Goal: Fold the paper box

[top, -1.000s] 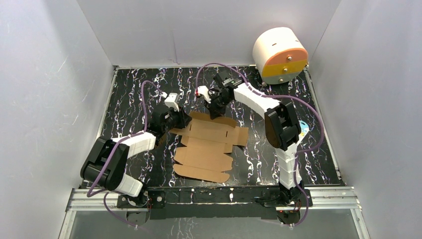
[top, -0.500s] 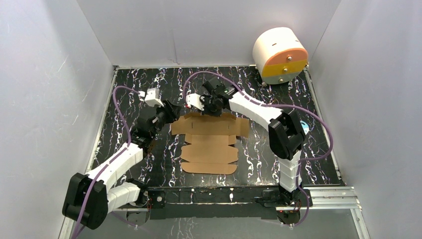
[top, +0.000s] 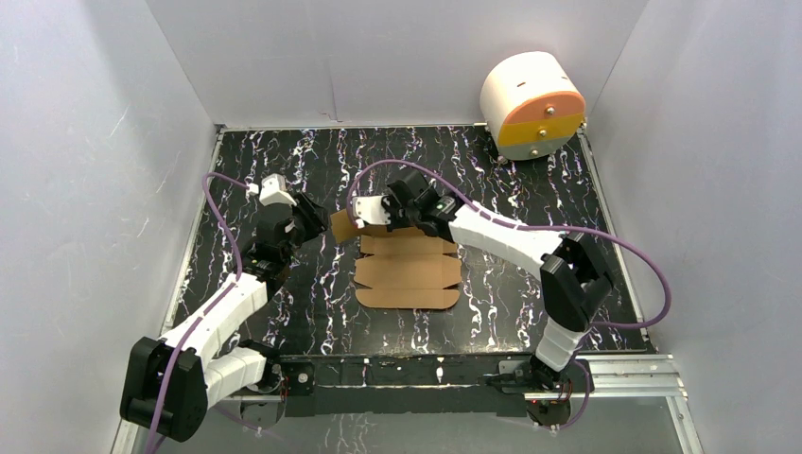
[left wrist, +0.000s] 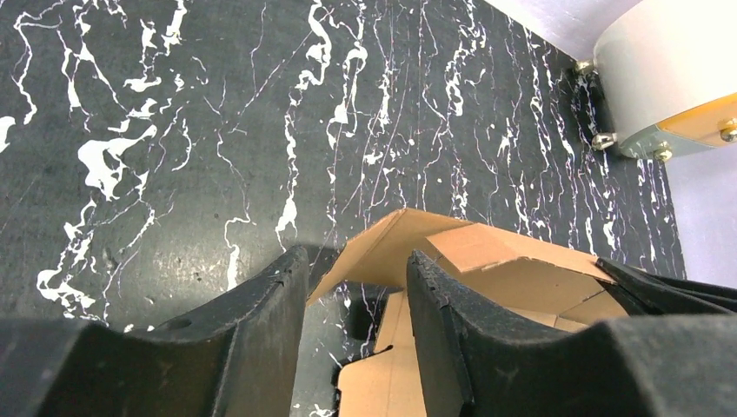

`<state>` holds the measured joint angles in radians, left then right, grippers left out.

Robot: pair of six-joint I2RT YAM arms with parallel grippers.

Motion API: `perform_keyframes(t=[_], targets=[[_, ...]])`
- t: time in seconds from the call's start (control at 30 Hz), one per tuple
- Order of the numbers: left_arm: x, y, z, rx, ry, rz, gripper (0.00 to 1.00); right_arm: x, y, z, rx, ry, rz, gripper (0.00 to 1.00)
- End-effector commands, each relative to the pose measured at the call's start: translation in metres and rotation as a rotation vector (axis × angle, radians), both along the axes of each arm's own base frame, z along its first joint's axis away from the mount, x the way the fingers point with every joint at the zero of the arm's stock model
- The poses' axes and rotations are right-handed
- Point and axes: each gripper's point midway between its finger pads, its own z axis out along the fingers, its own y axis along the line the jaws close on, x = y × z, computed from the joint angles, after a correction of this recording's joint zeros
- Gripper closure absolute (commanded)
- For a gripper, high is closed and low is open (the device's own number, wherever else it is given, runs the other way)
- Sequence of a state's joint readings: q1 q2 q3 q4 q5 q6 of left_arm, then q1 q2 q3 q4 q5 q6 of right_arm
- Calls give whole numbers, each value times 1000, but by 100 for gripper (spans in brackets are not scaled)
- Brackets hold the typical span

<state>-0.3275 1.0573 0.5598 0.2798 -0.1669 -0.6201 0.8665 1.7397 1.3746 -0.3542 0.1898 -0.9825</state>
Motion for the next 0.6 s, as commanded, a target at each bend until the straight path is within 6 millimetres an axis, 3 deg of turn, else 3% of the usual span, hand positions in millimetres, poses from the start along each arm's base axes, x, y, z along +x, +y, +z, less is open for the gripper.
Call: perform_keyframes(t=[0.0, 0.4, 0.57], targets=[[1, 1, 8, -27, -9, 8, 56, 5, 6, 29, 55, -171, 22, 100], [0, -13, -16, 2, 61, -83, 55, -27, -4, -10, 56, -177, -3, 100], [0, -16, -24, 6, 76, -100, 55, -32, -5, -13, 62, -208, -14, 100]])
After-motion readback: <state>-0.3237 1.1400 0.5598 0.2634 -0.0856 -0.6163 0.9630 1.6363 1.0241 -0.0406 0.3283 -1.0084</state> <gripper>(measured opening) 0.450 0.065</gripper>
